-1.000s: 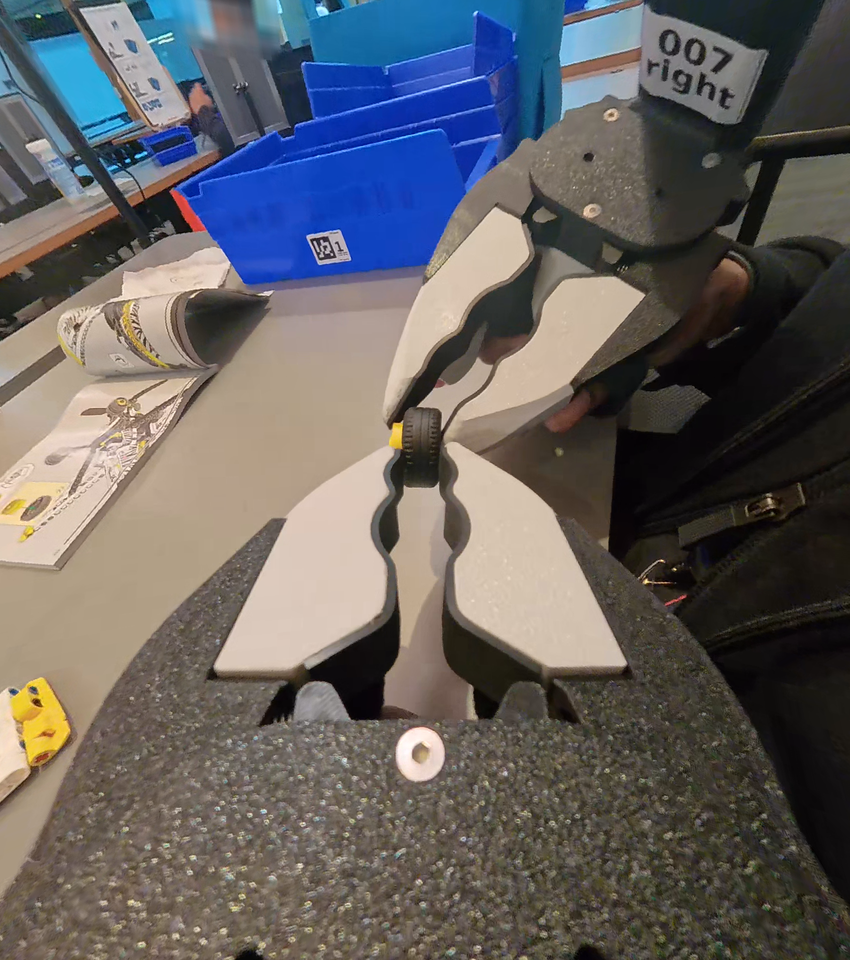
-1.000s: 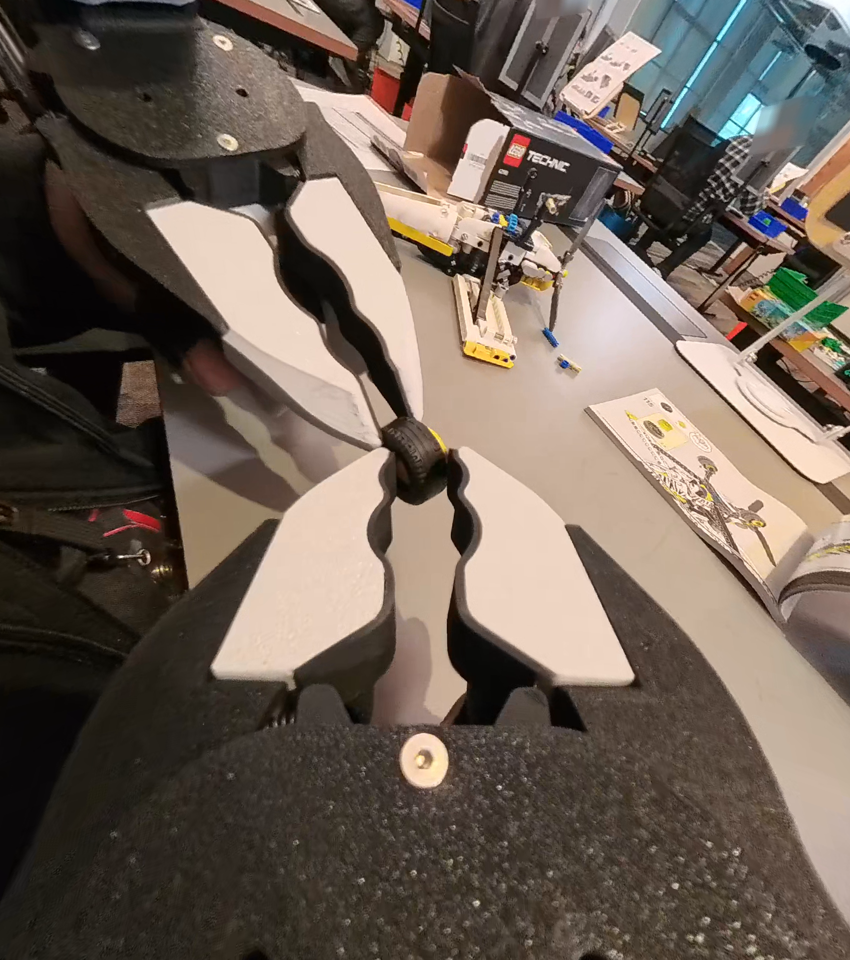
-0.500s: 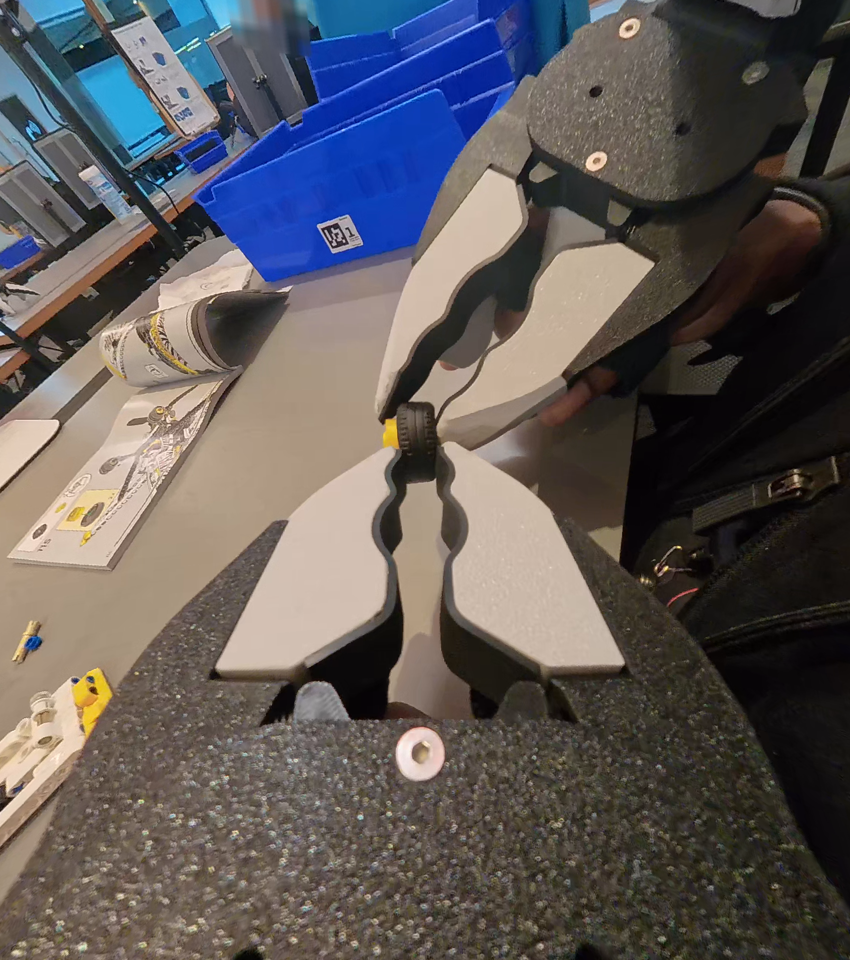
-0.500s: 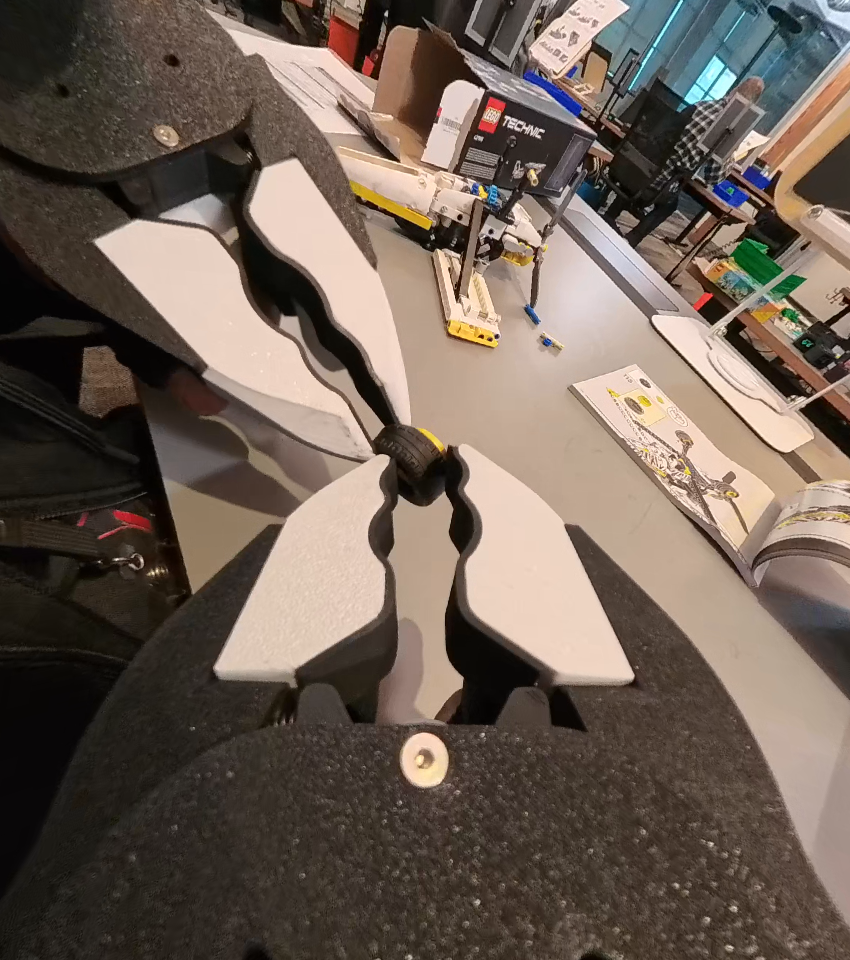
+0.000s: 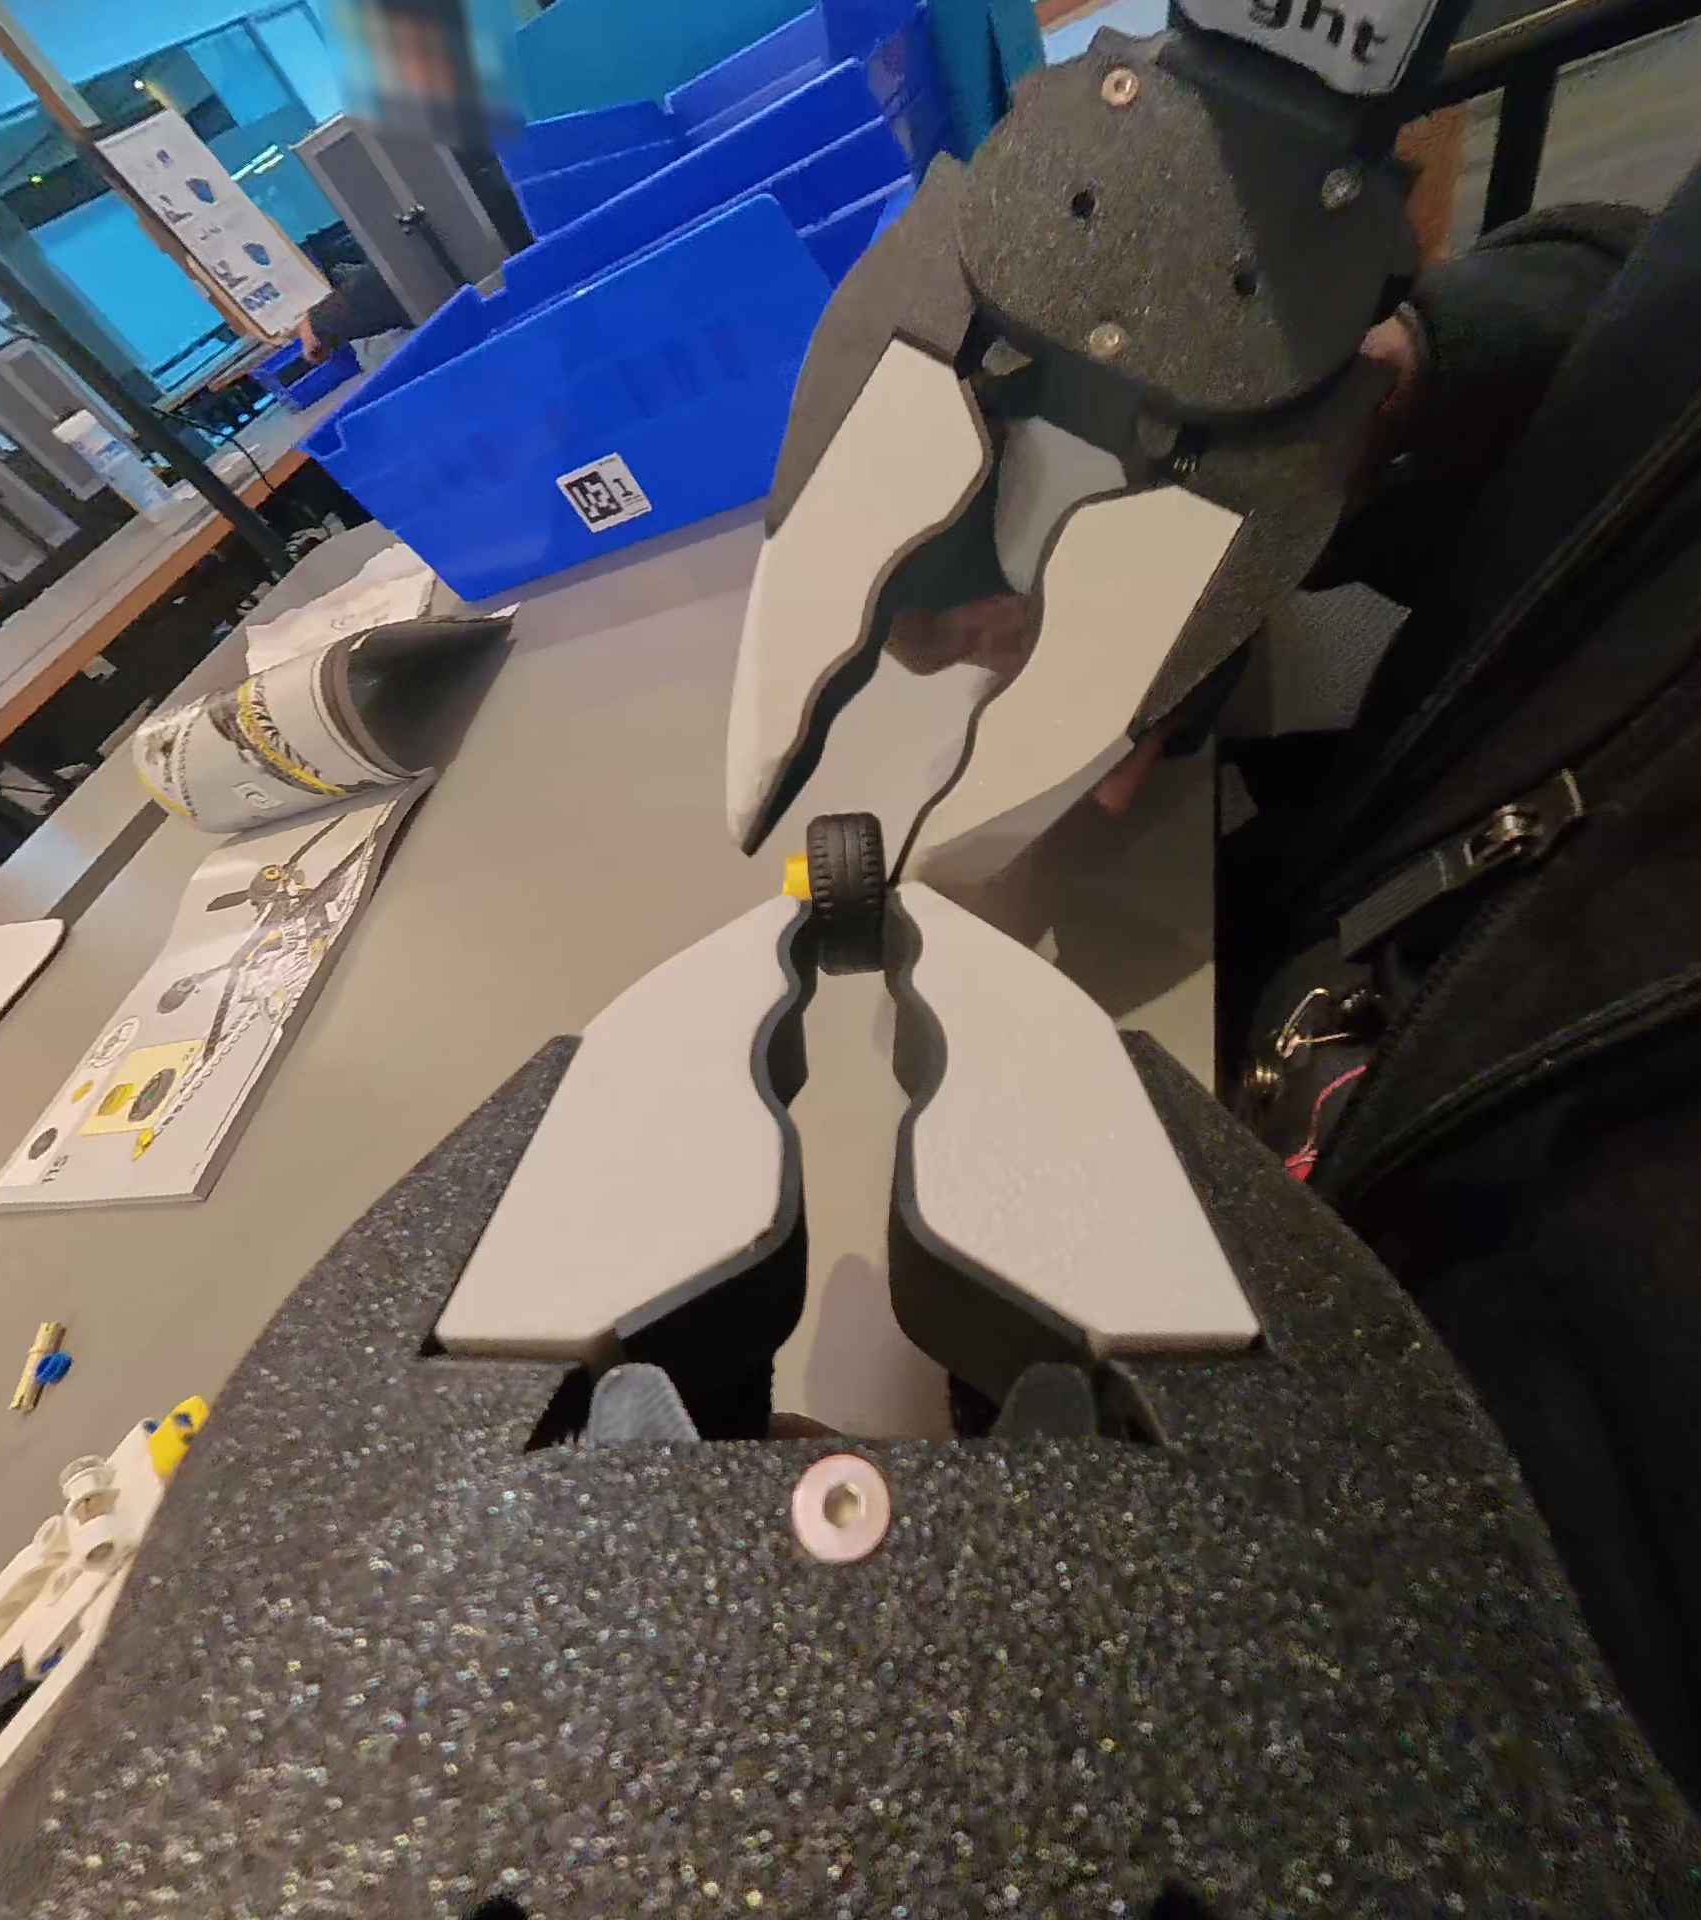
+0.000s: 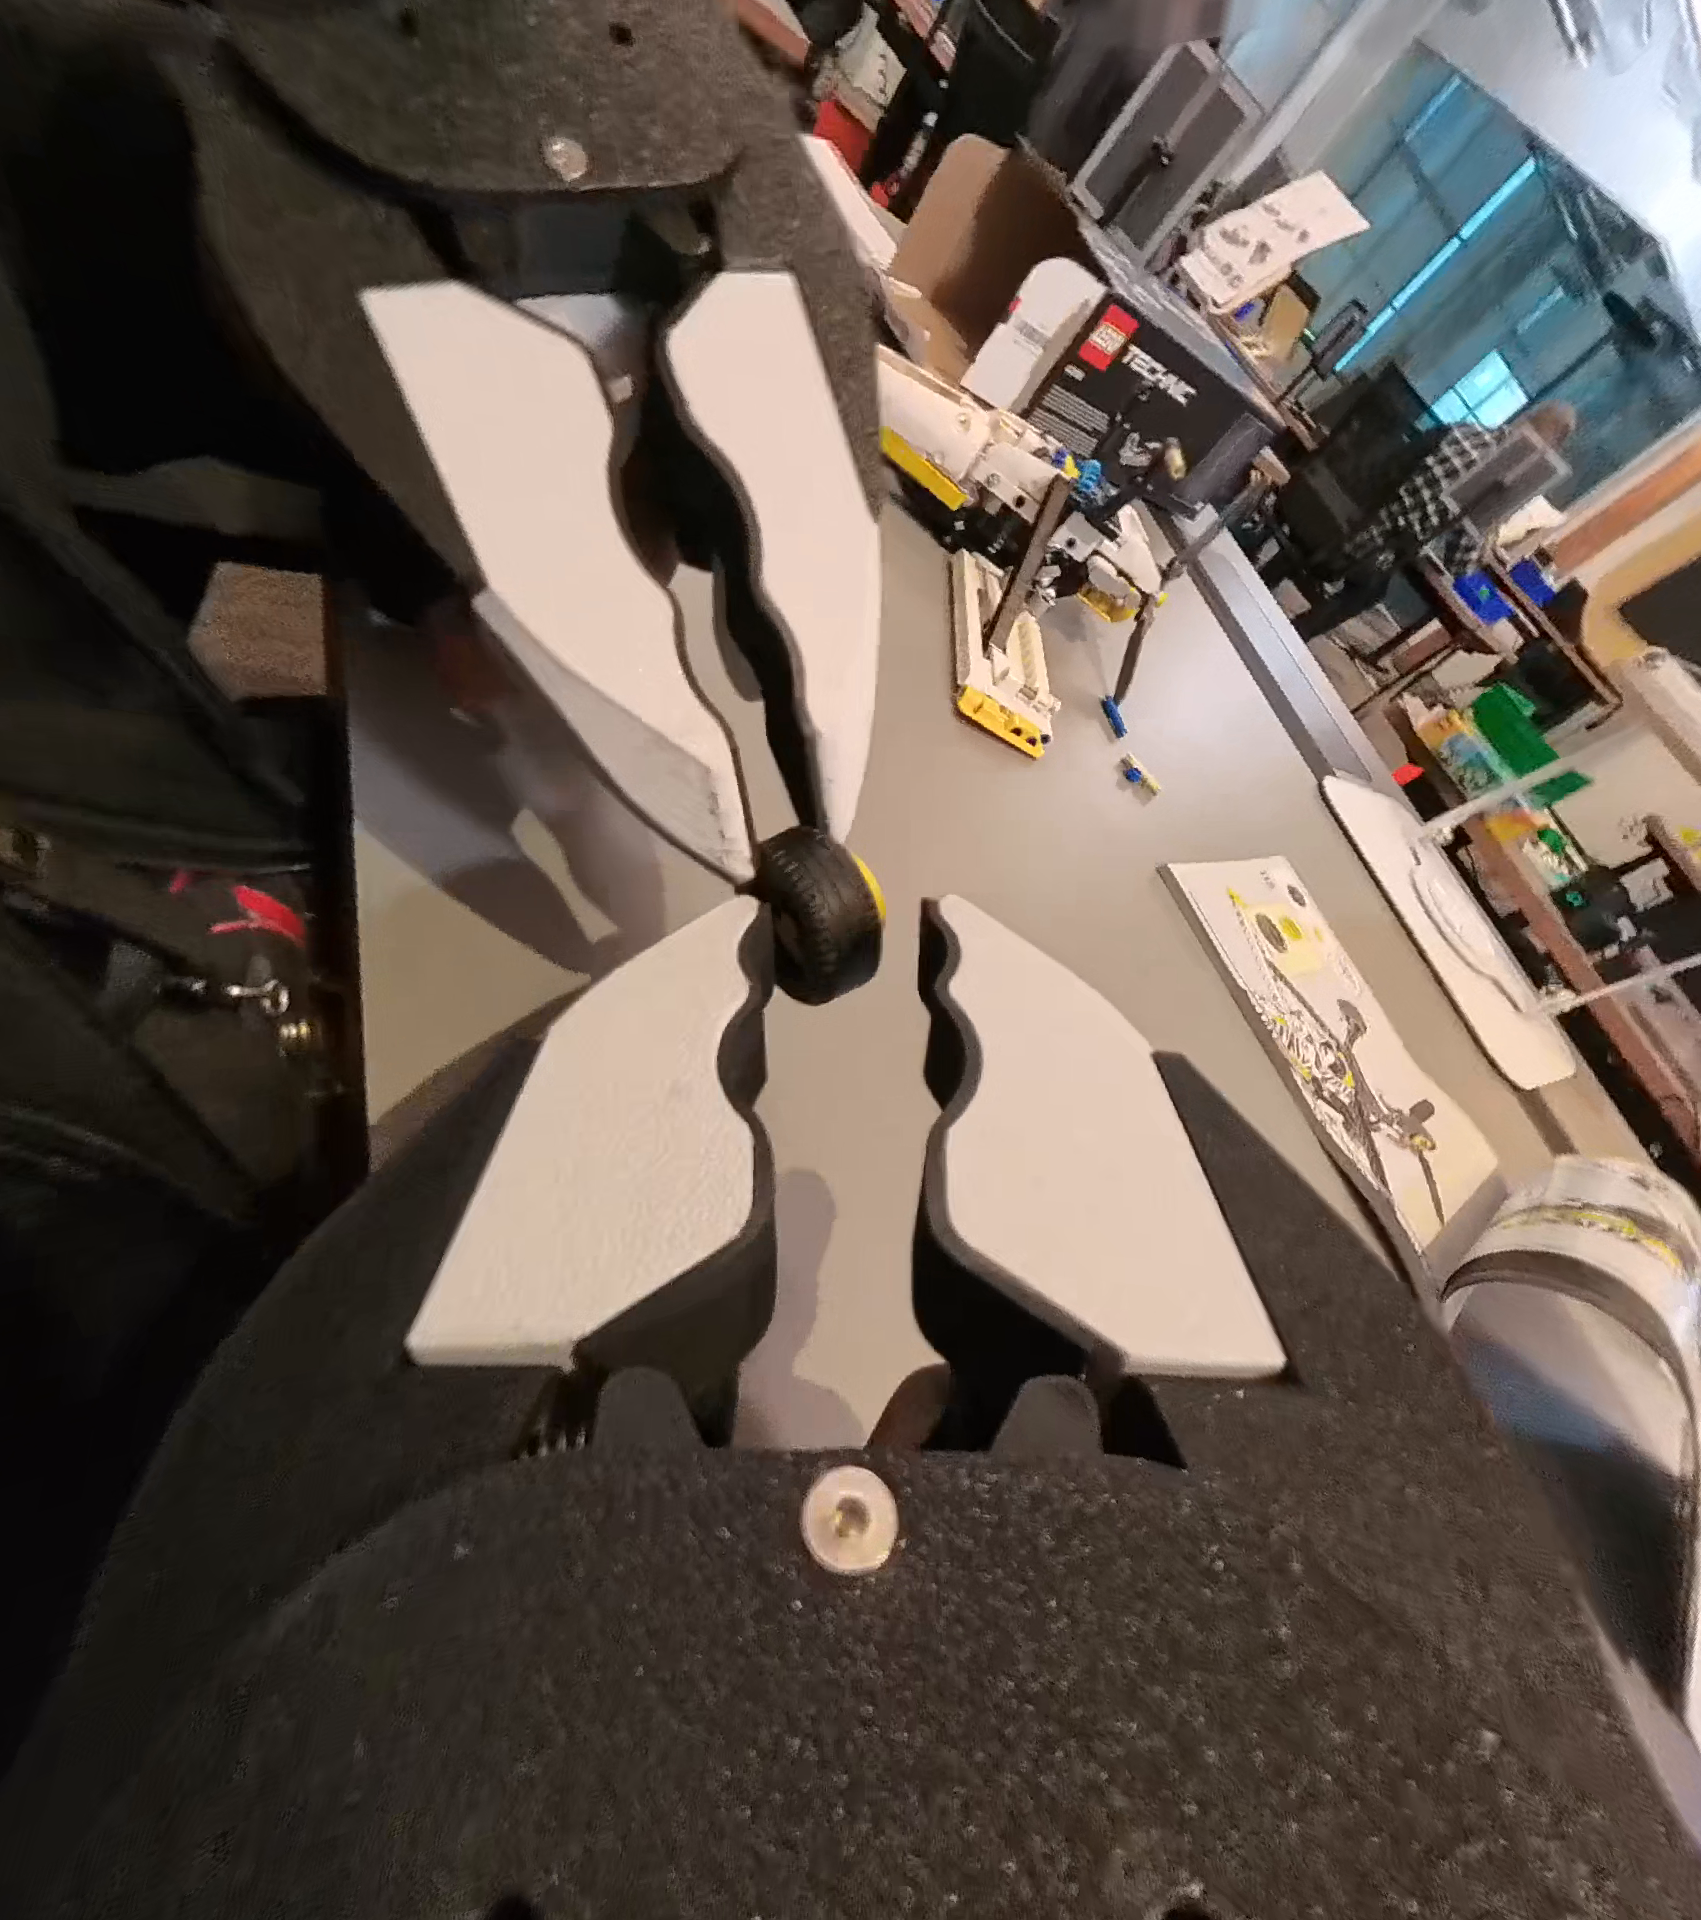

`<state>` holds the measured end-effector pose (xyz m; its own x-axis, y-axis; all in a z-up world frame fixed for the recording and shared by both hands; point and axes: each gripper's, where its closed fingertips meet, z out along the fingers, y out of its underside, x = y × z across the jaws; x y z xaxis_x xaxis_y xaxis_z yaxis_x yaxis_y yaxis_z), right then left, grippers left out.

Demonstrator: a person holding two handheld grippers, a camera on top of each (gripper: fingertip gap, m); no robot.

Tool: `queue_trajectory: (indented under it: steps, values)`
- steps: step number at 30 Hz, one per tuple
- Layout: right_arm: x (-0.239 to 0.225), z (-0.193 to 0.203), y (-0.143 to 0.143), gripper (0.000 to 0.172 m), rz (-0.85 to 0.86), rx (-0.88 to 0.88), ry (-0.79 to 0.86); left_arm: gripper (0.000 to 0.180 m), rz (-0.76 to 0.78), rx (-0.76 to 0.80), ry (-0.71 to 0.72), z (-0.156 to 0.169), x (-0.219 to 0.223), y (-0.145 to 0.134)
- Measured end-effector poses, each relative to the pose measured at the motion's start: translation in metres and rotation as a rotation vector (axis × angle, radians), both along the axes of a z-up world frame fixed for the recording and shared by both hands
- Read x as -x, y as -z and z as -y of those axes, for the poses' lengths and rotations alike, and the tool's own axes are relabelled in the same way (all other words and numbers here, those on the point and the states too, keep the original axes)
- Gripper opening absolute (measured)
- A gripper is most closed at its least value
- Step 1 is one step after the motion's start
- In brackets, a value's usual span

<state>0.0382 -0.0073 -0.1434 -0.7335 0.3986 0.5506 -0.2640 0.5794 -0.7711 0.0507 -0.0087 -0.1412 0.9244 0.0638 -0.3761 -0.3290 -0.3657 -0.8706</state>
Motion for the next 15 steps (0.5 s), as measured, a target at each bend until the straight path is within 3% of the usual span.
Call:
queue_trajectory:
  steps: [7, 15]
  values:
    - [-0.014, 0.007, 0.004, 0.018, 0.009, -0.046, -0.141, 0.013, 0.043, 0.027, 0.092, 0.0, -0.011, 0.003]
    - [-0.012, 0.005, 0.007, 0.018, 0.056, -0.02, -0.106, 0.013, 0.031, 0.042, 0.077, -0.001, -0.009, 0.006]
